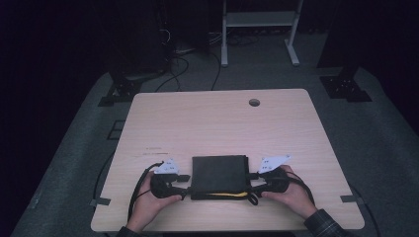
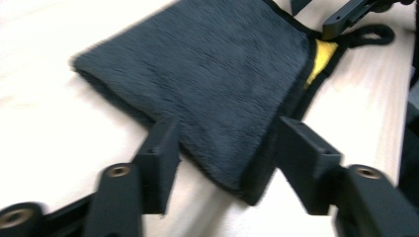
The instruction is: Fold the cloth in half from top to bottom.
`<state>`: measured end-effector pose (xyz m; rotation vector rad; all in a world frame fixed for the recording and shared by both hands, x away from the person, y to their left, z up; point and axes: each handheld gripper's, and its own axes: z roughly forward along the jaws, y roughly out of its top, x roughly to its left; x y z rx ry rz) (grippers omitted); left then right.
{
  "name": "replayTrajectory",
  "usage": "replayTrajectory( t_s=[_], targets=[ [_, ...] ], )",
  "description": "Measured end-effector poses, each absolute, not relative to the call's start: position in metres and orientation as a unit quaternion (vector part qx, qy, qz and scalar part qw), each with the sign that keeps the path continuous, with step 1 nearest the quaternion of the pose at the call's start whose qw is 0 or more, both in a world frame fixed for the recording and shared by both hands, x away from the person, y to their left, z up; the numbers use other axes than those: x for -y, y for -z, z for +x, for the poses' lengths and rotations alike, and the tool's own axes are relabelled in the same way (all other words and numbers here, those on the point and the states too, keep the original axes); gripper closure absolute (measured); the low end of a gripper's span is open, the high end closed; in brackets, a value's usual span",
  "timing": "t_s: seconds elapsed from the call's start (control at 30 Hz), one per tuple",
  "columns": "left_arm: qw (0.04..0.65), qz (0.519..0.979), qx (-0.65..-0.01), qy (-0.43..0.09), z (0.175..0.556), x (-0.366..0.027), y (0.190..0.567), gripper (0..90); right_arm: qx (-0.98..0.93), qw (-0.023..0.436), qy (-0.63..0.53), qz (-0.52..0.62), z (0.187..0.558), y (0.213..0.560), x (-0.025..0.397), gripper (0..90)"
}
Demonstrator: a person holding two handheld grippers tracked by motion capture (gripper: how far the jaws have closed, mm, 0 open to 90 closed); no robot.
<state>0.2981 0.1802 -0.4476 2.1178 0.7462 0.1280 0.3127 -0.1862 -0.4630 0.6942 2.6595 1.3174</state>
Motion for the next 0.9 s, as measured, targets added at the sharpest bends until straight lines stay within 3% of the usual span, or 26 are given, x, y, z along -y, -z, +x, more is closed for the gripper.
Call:
replayTrajectory(
  t_s=[0.23, 0.43, 0.9],
  targets=[
    [0.432, 0.836, -0.323, -0.101, 0.298, -0.199, 0.441, 20.5, -0.847, 0.089, -0.444, 0.278, 0.319, 0.455, 0.212, 37.1],
    [0.424, 0.826, -0.349, -0.124, 0.297, -0.219, 0.441, 10.9, -0.831, 0.108, -0.447, 0.313, 0.319, 0.453, 0.239, 30.1],
    [0.352, 0.827, -0.405, -0.167, 0.290, -0.264, 0.461, 6.9, -0.808, 0.139, -0.411, 0.399, 0.304, 0.465, 0.303, 19.7]
  ],
)
